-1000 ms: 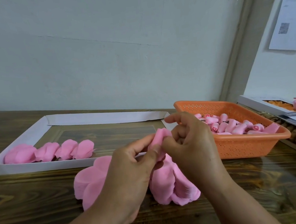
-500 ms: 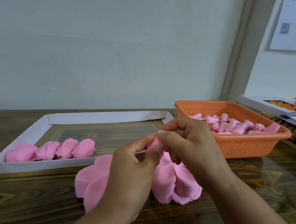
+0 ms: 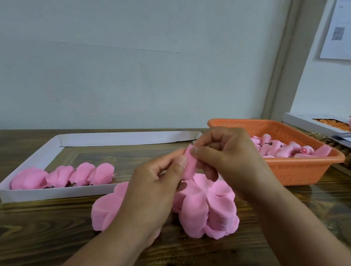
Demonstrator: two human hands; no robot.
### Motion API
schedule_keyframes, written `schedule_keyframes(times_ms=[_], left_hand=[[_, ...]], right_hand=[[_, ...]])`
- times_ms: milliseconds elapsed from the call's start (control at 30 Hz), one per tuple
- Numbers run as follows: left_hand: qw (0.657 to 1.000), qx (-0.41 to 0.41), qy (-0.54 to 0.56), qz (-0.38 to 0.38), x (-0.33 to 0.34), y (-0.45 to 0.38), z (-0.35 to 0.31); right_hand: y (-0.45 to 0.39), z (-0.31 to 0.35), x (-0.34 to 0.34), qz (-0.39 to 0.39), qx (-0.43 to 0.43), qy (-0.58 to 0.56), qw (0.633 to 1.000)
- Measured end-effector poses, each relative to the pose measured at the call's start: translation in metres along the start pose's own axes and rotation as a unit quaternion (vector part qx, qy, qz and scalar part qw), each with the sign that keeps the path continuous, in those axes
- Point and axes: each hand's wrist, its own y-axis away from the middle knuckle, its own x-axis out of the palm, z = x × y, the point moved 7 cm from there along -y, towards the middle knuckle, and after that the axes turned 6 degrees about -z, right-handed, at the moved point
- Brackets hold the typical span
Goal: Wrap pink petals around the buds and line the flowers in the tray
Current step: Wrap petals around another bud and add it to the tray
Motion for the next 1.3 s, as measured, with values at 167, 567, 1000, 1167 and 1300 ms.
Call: schedule_keyframes(times_ms=[167,567,1000,1167,1300], left_hand=[[0.996,0.002,-0.073,-0.061,-0.02,-0.012,0.004],[0.945,0.027,-0.326,-0.011,-0.022,-0.046,0.008],[0.818,0.051,-0.554,0.149,-0.045,-0.037,0.033],[0.823,0.083,-0.552,0.101,-0.048,-0.04,0.031],[0.804,0.11,-0.582,0.055,-0.049,-0.04,0.028]], right_hand=[[-0.009,-0.011,-0.025,-0.064,0.002,0.007,0.998],[-0.009,-0.039,-0.048,-0.125,0.011,0.085,0.988],[-0.008,-0.042,-0.036,-0.097,0.023,0.074,0.992],[-0.007,-0.042,-0.035,-0.093,0.021,0.076,0.993],[-0.006,-0.043,-0.033,-0.083,0.021,0.052,0.995]])
